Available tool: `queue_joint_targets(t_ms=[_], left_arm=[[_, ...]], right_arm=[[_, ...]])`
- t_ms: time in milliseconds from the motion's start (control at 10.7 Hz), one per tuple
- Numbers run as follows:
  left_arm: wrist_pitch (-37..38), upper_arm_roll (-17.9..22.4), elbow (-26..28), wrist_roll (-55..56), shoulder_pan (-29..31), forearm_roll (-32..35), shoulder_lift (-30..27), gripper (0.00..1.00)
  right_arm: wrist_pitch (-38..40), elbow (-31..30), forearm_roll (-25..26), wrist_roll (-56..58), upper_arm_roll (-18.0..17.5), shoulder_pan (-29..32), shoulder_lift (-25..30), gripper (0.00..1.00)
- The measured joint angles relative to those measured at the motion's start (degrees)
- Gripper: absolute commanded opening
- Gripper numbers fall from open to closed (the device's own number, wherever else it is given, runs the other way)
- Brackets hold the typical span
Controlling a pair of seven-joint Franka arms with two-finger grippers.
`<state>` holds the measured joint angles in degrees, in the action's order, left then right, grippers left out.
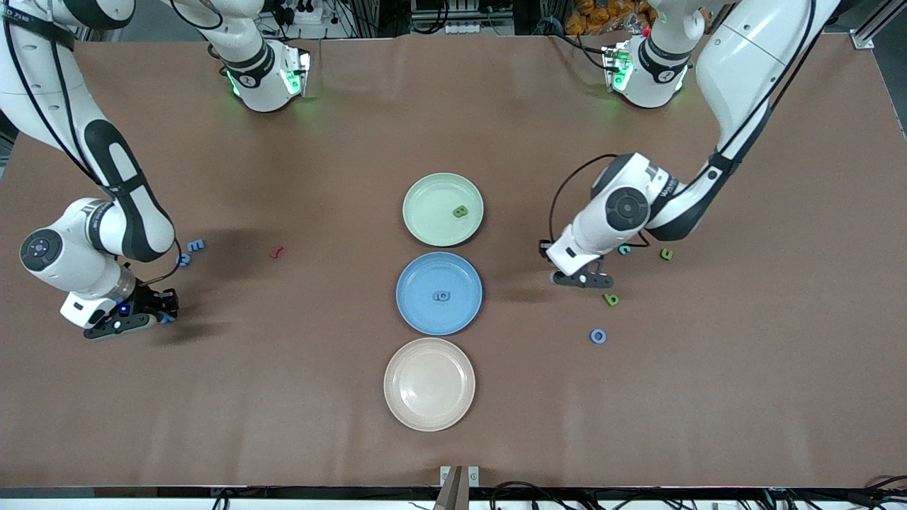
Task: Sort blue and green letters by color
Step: 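Grasp green N with the left gripper while the right gripper grasps blue X, then release green N onto the green plate with the left gripper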
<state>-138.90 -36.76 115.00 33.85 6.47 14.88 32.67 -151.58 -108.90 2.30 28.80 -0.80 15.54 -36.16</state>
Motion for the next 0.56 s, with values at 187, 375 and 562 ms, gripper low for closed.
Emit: queue_joint_targets(t_ms=[187,375,562], left_arm=[[1.1,-4.8,0.0,7.5,-0.4,-0.5,0.0,0.04],[1.6,-8.3,0.0,15.8,-2.8,-1.0,0.1,0.04],[1.5,-8.7,-2.1,24.2,-9.5,-2.9,1.0,0.12]], right_arm=[[-0.1,0.1,-0.1,0.0,0.3,0.4,0.0,0.23],[-0.2,0.1,-0.5,-0.1,0.4,0.4,0.0,0.15],[-0.4,0.1,-0.7,-0.1,0.4,0.5,0.0,0.09]])
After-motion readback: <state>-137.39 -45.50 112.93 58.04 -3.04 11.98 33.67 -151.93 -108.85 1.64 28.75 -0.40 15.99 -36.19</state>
